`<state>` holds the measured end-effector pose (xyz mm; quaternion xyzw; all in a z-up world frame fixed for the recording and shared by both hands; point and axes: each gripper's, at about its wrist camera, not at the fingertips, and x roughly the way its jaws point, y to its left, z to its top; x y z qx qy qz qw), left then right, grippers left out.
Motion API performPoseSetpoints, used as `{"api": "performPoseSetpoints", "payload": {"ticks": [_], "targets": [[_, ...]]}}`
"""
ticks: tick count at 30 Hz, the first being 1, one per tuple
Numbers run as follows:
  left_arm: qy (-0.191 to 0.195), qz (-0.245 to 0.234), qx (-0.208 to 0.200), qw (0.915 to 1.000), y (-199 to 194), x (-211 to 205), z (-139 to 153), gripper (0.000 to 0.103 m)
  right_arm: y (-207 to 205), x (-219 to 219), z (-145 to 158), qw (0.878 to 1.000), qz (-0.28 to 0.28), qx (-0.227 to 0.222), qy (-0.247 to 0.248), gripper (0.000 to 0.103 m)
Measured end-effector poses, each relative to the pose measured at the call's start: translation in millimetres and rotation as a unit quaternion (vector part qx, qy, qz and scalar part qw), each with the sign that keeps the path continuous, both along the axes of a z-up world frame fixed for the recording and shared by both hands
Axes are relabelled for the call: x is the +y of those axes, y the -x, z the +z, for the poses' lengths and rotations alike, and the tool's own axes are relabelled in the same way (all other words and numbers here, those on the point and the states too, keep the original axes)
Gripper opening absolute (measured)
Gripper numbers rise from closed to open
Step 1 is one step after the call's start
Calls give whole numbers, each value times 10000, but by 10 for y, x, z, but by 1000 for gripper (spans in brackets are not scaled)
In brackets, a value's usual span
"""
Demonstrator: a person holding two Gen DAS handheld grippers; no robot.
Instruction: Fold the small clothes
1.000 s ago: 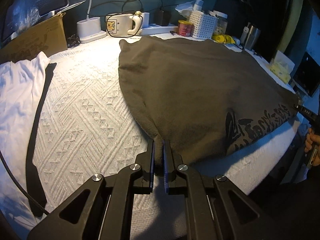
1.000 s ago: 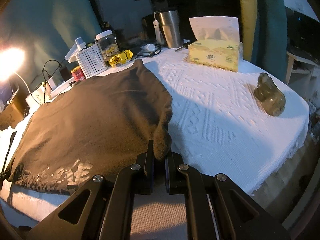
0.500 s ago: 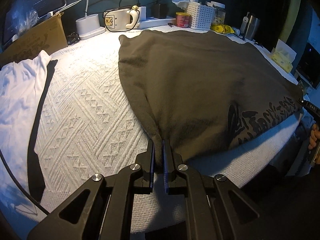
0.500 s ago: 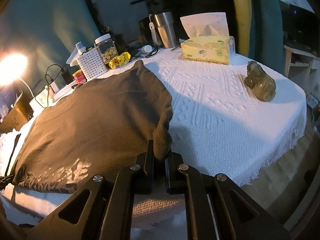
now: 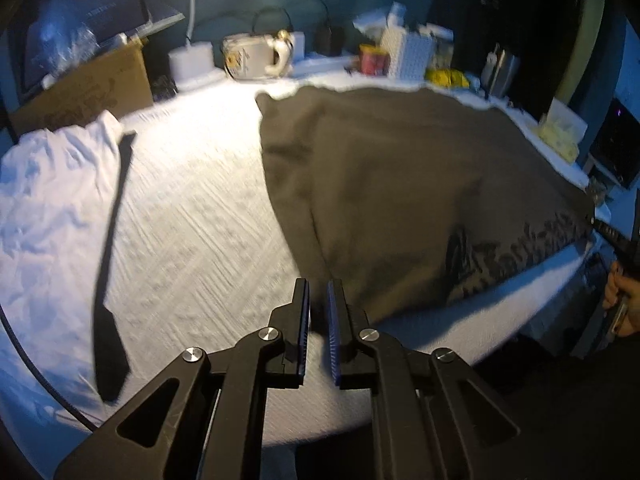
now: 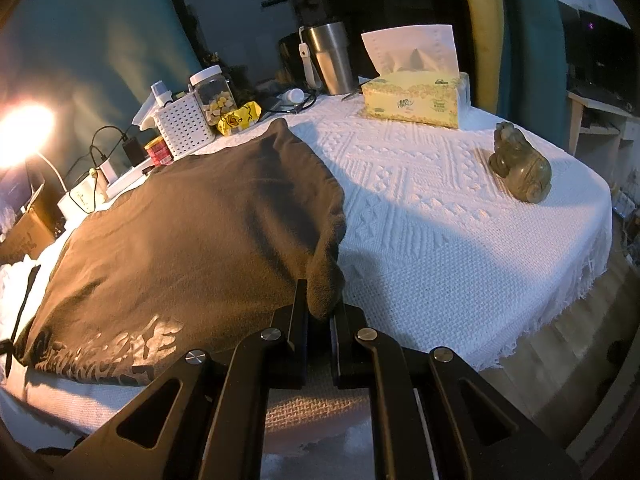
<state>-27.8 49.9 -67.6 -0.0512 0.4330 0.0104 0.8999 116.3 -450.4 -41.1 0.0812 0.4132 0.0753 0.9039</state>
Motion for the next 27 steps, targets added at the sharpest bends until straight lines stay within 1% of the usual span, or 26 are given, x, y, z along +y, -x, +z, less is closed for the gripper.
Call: {"api": "performPoseSetpoints", "payload": {"ticks": [1, 2, 4, 6, 7, 9, 10, 11, 13, 14, 16, 17, 19, 21, 22, 23, 24, 25, 27], "targets": [[-53, 19, -88, 9999, -29, 29, 31, 21, -2, 1, 1, 10000, -7, 21, 8, 9], [-112, 42, -140, 9998, -69, 57, 42, 38, -9, 3, 2, 10000, -18, 47, 24, 9], [-255, 206, -262, 9991, -163, 117, 65, 53, -22, -14, 6, 9999, -82, 127, -56, 9], [-247, 275, -370, 9986, -278, 181, 70, 54, -33, -41, 10, 9995, -130, 223, -184, 10], [-187, 302, -353, 9987, -358, 210, 55, 54, -37, -51, 14, 9992, -131, 274, -256, 14], [-14, 289, -344, 9990, -545, 264, -3, 54, -40, -70, 26, 9985, -152, 371, -377, 17], [16, 313, -327, 9990, -617, 279, -30, 54, -32, -78, 33, 9982, -151, 390, -429, 24], [46, 306, -315, 9990, -664, 276, -54, 54, -22, -80, 36, 9978, -127, 393, -510, 33], [120, 274, -324, 9990, -799, 270, -106, 54, -6, -77, 44, 9966, -105, 388, -722, 43], [137, 257, -330, 9990, -842, 263, -115, 54, -5, -64, 50, 9963, -127, 398, -748, 47], [107, 172, -403, 9990, -911, 247, -124, 54, 1, -28, 70, 9965, -182, 421, -702, 49], [24, 130, -421, 9990, -945, 236, -130, 54, 7, -15, 80, 9965, -249, 439, -661, 49], [-87, 115, -409, 9991, -1011, 252, -156, 53, 26, -17, 98, 9962, -352, 494, -622, 49], [-78, 145, -360, 9992, -1069, 296, -197, 53, 48, -52, 123, 9950, -584, 602, -537, 49], [-53, 140, -316, 9994, -1102, 317, -219, 49, 59, -74, 126, 9942, -665, 634, -557, 49], [-28, 101, -273, 9996, -1129, 330, -241, 37, 71, -89, 127, 9931, -747, 680, -595, 49], [-35, 53, -197, 9998, -1167, 338, -266, 33, 75, -89, 127, 9923, -802, 726, -607, 49], [-59, 39, -166, 9998, -1184, 340, -279, 30, 71, -77, 128, 9921, -828, 746, -575, 51], [-69, 30, -146, 9999, -1216, 361, -294, 30, 29, -23, 130, 9922, -832, 767, -519, 59]]}}
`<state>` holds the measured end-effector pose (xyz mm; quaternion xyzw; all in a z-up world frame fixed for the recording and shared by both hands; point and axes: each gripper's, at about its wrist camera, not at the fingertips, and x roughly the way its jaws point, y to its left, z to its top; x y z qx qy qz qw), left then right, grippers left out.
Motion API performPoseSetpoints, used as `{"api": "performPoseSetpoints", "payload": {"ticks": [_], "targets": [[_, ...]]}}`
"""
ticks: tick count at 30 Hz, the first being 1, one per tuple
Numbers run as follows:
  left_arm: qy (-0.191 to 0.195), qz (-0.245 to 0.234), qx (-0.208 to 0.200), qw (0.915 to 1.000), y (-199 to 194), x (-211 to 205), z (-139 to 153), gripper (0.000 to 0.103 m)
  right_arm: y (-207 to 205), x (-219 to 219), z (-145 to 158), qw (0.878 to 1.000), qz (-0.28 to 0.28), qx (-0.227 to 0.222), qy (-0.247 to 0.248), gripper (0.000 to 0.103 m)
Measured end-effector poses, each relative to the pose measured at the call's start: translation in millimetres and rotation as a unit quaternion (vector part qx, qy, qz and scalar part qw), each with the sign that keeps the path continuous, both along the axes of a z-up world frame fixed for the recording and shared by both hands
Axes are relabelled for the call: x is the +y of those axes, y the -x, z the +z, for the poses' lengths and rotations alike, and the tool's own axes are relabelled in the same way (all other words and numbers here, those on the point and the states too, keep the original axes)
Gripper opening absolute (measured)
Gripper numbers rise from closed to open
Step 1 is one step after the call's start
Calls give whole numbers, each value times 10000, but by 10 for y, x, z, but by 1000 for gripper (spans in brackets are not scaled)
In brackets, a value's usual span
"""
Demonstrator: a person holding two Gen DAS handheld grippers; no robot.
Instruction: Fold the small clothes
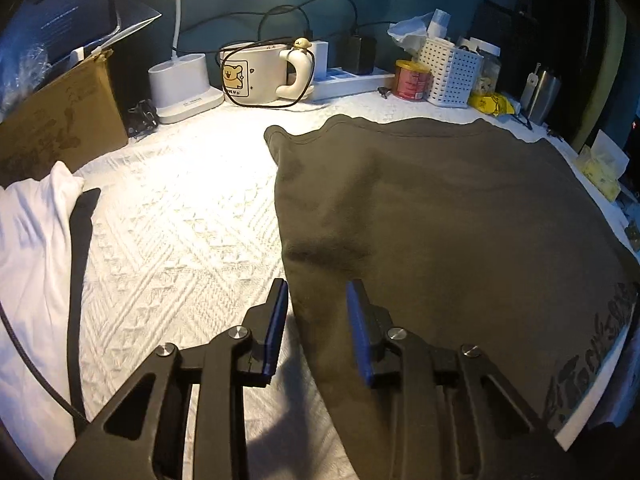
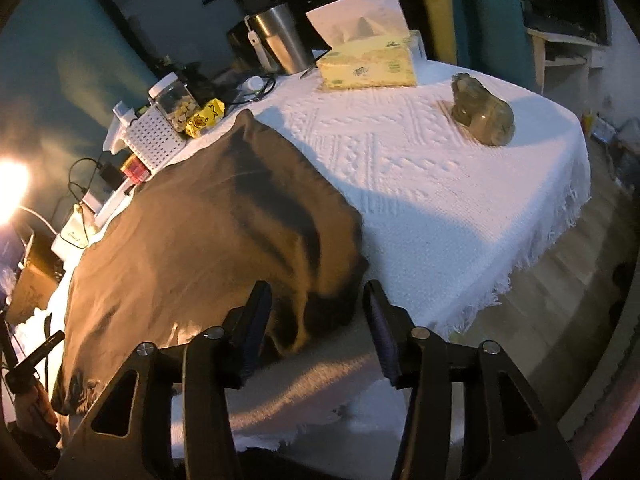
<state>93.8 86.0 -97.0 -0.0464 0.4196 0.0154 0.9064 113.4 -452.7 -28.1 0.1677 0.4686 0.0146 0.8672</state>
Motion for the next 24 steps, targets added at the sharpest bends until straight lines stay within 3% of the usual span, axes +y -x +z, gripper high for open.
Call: {"api": "performPoseSetpoints", "payload": {"ticks": [2, 11, 15, 19, 23, 24], "targets": [[92, 15, 19, 10000, -14, 39, 5, 30, -53, 59, -16, 9999, 45, -67, -106, 71], [-19, 81, -98, 9999, -80, 155, 155, 30, -455, 298, -137, 9958, 254, -238, -850, 71], [-161, -64, -104, 9998, -140, 86, 176, 30, -745, 467, -158, 9956, 544, -189, -742, 70], [-230, -92, -107, 9996, -217, 54, 208, 30, -967, 593, -186, 9956, 795, -67, -495, 56], [-219, -122, -78, 9997, -289, 47, 227, 30, -1105, 674, -228, 9952, 959, 4, -185, 25], [-220, -119, -76, 9997, -308, 47, 235, 30, -1130, 700, -237, 9946, 1027, 18, -116, 23]]}}
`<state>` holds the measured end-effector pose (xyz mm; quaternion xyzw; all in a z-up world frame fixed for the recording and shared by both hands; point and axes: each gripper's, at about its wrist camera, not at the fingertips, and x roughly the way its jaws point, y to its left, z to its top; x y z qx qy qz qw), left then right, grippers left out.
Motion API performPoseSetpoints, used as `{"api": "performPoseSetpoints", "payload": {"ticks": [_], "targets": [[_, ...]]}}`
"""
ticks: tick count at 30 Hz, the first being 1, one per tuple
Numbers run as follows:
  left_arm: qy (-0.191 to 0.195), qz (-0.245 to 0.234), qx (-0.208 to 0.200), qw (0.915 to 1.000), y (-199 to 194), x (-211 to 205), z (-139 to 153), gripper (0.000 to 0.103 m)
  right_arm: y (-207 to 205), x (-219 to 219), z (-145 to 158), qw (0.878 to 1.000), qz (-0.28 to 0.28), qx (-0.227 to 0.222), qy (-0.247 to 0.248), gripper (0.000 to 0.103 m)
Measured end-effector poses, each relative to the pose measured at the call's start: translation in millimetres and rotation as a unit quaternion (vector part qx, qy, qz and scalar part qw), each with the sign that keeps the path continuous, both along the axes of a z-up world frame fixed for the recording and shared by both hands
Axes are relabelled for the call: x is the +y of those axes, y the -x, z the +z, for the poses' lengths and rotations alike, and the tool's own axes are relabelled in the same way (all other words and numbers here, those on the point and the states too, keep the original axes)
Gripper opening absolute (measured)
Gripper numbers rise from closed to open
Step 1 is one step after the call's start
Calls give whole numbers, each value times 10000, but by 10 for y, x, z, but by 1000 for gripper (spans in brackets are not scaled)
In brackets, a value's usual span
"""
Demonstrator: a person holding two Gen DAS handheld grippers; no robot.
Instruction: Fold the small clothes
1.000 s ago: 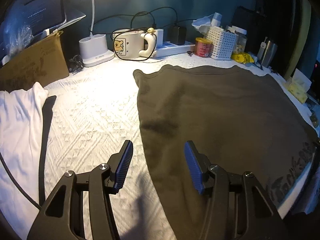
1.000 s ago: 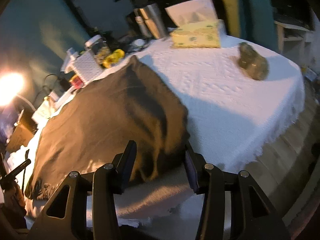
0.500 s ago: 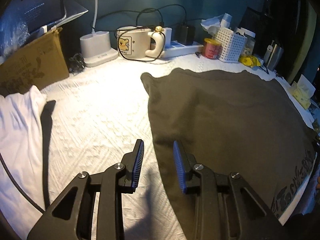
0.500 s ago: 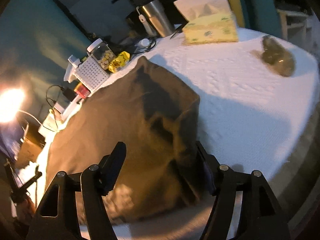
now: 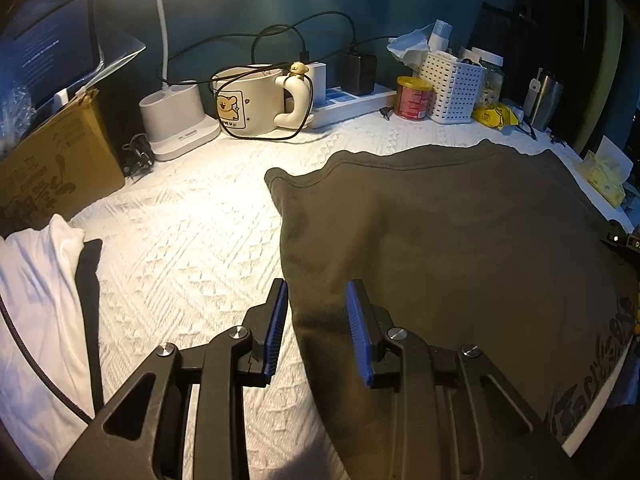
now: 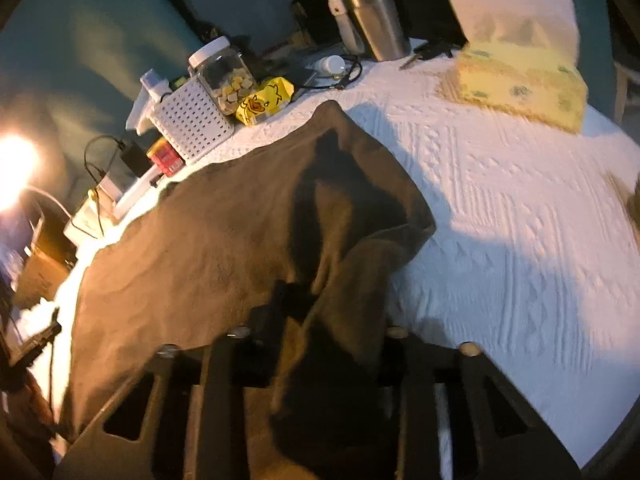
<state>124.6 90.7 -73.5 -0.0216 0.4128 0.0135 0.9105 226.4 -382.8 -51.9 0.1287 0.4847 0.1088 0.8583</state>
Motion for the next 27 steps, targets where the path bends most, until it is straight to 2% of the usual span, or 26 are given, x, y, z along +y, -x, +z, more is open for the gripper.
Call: {"api": "performPoseSetpoints", "payload": {"ticks": [1, 3, 8, 12, 19, 27], "targets": [[4, 5, -3, 10000, -12, 0, 9, 30, -18, 26, -6, 10000, 61, 0, 57, 18], [29, 8, -34, 10000, -36, 7, 37, 30, -47, 76, -3, 9997, 167, 12, 157, 14], [93, 40, -125, 9999, -69, 71, 100, 30, -85, 140, 127, 9995, 283, -93, 94, 13], [146, 63, -180, 9997, -79, 131, 118, 30, -120, 313, 380, 9981, 522, -337, 37, 12], [330, 150, -409, 9985, -12, 291, 177, 30, -155, 818, 717, 9927, 1034, -616, 39, 12], [564, 135, -521, 9970, 89, 411, 160, 30, -104, 1459, 872, 9836, 1659, -701, 125, 12]]}}
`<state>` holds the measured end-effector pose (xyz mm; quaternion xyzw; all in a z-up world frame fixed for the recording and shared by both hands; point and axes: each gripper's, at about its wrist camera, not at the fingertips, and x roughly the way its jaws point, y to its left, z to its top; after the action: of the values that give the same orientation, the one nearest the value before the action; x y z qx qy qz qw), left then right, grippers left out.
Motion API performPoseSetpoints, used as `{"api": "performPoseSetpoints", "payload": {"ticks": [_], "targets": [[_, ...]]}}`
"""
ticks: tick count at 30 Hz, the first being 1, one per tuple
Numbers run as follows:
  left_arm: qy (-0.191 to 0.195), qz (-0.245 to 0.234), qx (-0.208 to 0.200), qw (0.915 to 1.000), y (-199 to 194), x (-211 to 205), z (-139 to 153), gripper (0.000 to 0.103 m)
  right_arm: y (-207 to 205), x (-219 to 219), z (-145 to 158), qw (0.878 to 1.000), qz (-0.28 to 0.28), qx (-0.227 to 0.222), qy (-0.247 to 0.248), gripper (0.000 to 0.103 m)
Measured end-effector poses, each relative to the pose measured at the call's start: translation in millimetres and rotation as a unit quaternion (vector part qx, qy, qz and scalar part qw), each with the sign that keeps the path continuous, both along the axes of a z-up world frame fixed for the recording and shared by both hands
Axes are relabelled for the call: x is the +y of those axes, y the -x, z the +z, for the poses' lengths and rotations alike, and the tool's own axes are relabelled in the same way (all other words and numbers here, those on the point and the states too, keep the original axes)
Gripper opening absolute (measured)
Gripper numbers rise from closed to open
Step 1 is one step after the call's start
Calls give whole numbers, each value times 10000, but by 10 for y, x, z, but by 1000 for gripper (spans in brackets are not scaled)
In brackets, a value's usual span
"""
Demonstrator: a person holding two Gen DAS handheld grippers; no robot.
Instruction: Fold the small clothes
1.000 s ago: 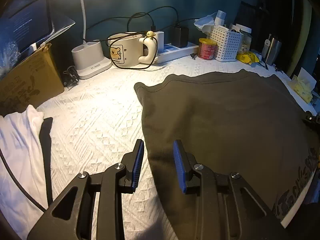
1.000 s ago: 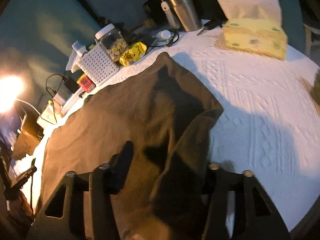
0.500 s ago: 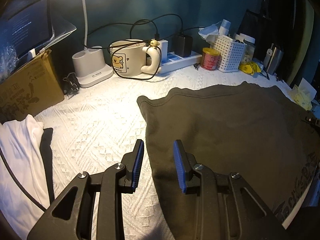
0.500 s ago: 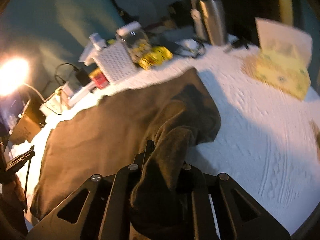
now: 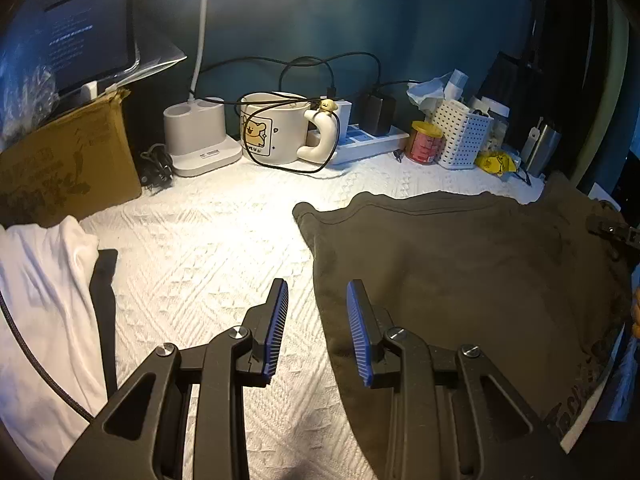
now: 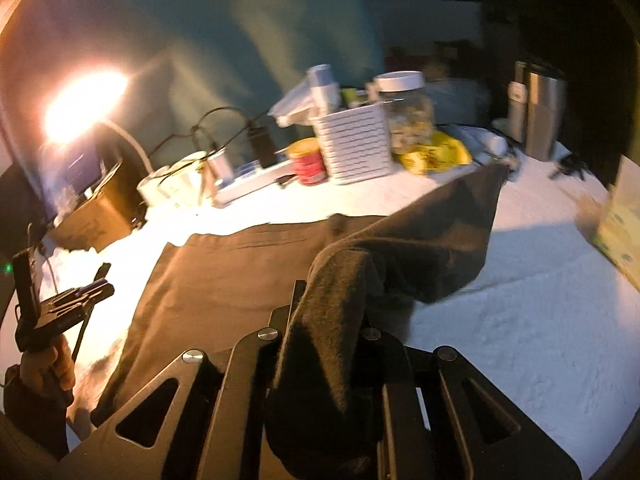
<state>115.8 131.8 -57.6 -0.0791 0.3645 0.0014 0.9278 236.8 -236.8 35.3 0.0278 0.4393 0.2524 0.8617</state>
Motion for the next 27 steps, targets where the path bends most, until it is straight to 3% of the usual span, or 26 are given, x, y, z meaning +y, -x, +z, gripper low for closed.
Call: {"api": "performPoseSetpoints", "payload": {"ticks": [7, 15, 27], "targets": [[215, 53, -91, 9997, 107, 122, -12, 30, 162, 566, -62, 9983, 571, 14, 101, 12], [370, 146, -148, 9991, 256, 226, -13, 30, 420, 1250, -332, 9916, 1266, 197, 197, 11], [385, 188, -119, 9990, 369, 294, -18, 30, 910, 1771, -539, 9763, 2064, 275, 594, 12]]}}
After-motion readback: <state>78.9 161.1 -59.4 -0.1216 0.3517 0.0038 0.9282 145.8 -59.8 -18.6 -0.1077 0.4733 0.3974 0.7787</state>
